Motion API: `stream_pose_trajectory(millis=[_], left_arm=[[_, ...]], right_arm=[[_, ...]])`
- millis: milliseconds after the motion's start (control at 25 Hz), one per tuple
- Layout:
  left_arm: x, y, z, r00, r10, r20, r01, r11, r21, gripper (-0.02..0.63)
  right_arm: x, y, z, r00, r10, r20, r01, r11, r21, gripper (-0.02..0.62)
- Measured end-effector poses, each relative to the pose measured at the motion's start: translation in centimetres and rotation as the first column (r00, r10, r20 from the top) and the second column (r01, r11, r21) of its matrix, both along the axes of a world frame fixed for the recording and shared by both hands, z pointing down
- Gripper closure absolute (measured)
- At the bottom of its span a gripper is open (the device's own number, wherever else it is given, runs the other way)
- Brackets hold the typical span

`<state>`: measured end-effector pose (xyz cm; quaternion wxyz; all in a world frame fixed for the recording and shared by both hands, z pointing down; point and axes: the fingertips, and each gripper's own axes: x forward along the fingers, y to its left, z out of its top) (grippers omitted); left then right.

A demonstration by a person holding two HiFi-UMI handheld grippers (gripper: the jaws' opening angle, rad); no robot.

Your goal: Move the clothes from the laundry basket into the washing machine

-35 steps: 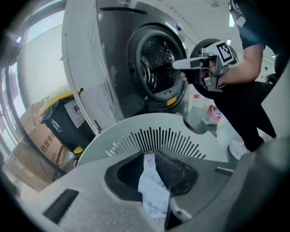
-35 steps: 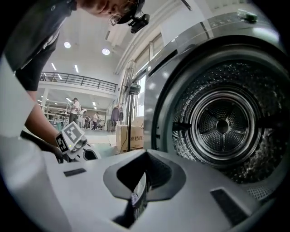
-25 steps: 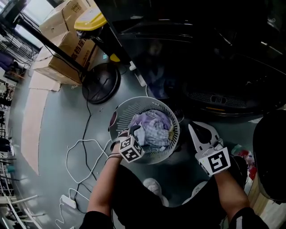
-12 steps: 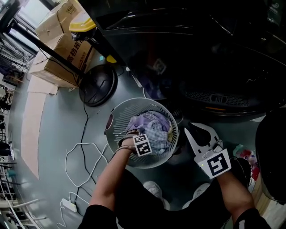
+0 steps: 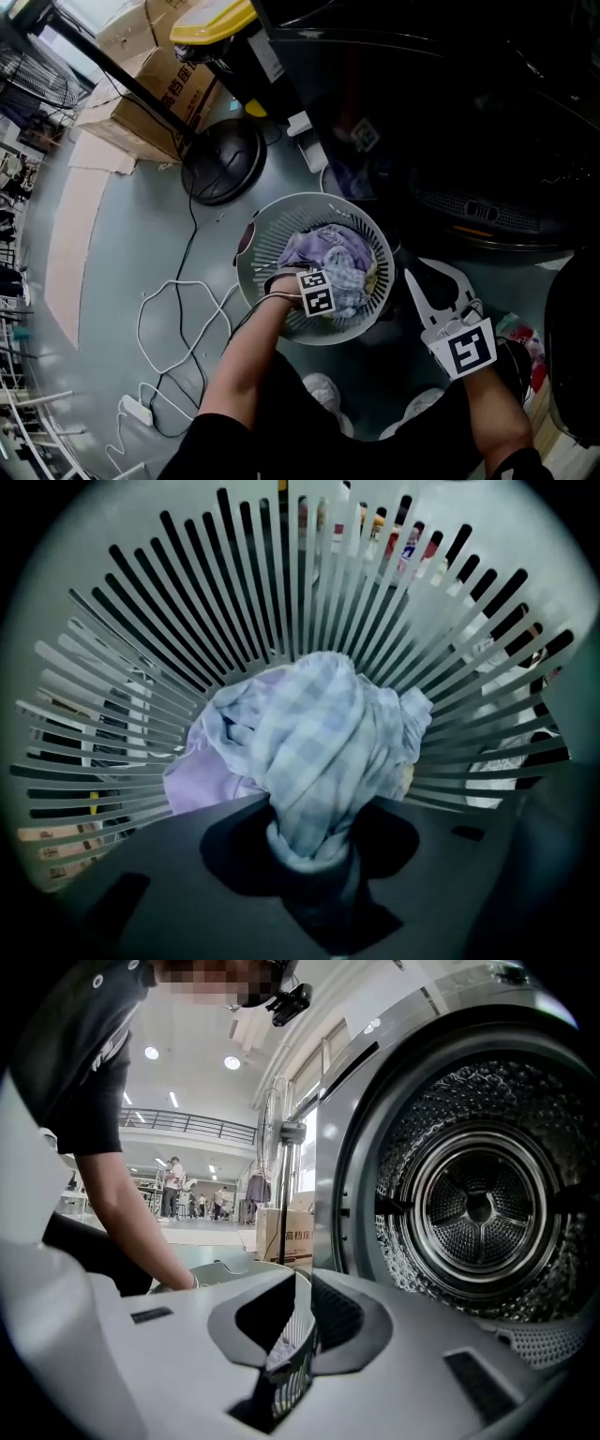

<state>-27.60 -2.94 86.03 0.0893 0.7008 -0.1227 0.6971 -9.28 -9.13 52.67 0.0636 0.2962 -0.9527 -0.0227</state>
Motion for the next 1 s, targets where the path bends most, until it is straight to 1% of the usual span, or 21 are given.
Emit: stream_pose_trajectory(millis=[120,200,240,360,440,520,600,680,760,800,920,1000], left_arm=[[0.4,-0.2,-2.5,0.999,-0.001,-0.041,0.002,0.999,0.034,0.465],[0.7,-1.0,-5.1,0.996,-0.024,-0.091,0.033,0.995,0.094,0.474],[1.0,-1.7,-6.7,0.991,-0.042,-0.126,0.059,0.989,0.134,0.476],[1.7,-3.5,-12.3,0.967,-0.08,-0.243,0.143,0.957,0.254,0.477],[2.2,-4.3,-16.0,0.946,-0.085,-0.313,0.189,0.929,0.317,0.477],[3.1,-4.7,-19.5,0.921,-0.085,-0.381,0.234,0.901,0.365,0.478],[4.0,-5.1,-22.6,0.888,-0.091,-0.45,0.29,0.871,0.396,0.479],[4.5,-5.5,-25.5,0.847,-0.114,-0.52,0.363,0.839,0.407,0.479],[4.9,-5.9,-28.5,0.789,-0.147,-0.597,0.448,0.802,0.394,0.479],[5.1,-6.2,-30.0,0.753,-0.163,-0.638,0.492,0.783,0.381,0.479],[6.1,-7.1,-34.4,0.63,-0.186,-0.754,0.605,0.727,0.325,0.479],[7.2,-7.8,-37.2,0.559,-0.174,-0.811,0.649,0.7,0.297,0.479]], right_arm=[[-0.5,0.2,-0.1,1.0,-0.013,-0.001,0.013,1.0,0.002,0.557],[-0.6,0.1,0.0,1.0,-0.012,0.006,0.013,1.0,-0.018,0.557],[-0.6,0.1,0.1,1.0,-0.011,0.009,0.011,1.0,-0.028,0.557],[-0.7,-0.2,-0.5,0.999,-0.02,0.028,0.02,1.0,-0.006,0.557],[-0.3,-0.3,-0.4,0.999,-0.01,0.033,0.011,1.0,-0.023,0.557],[0.4,-0.4,-0.7,0.999,0.003,0.04,-0.002,1.0,-0.027,0.557],[1.3,-0.6,-1.1,0.999,0.019,0.048,-0.018,0.999,-0.027,0.557],[2.2,-0.7,-1.7,0.998,0.035,0.057,-0.034,0.999,-0.017,0.557],[3.2,-0.9,-2.3,0.996,0.056,0.065,-0.056,0.998,-0.001,0.557],[3.8,-1.0,-2.7,0.995,0.069,0.07,-0.07,0.998,0.005,0.557],[5.9,-1.4,-3.8,0.989,0.113,0.093,-0.116,0.993,0.024,0.557],[7.1,-1.6,-4.5,0.984,0.14,0.106,-0.144,0.989,0.034,0.558]])
